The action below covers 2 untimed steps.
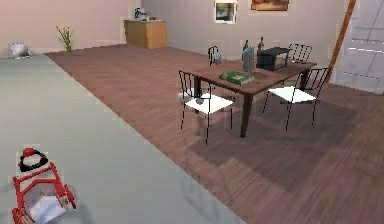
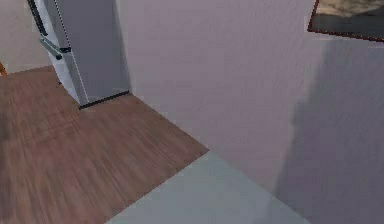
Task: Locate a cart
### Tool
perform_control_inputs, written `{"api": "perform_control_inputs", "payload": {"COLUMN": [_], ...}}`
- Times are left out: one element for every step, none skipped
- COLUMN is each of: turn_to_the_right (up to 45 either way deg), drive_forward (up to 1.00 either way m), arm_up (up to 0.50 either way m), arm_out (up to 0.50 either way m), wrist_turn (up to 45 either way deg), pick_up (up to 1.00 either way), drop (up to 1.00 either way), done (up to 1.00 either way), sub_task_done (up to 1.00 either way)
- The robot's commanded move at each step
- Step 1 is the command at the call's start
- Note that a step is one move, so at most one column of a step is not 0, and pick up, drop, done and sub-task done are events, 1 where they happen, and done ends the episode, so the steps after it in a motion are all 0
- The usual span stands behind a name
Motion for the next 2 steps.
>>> {"api": "perform_control_inputs", "payload": {"turn_to_the_right": [0.0,-45.0], "drive_forward": [0.35,0.0], "arm_up": [0.0,0.0], "arm_out": [0.0,0.0], "wrist_turn": [0.0,0.0], "pick_up": [0.0,0.0], "drop": [0.0,0.0], "done": [0.0,0.0], "sub_task_done": [0.0,0.0]}}
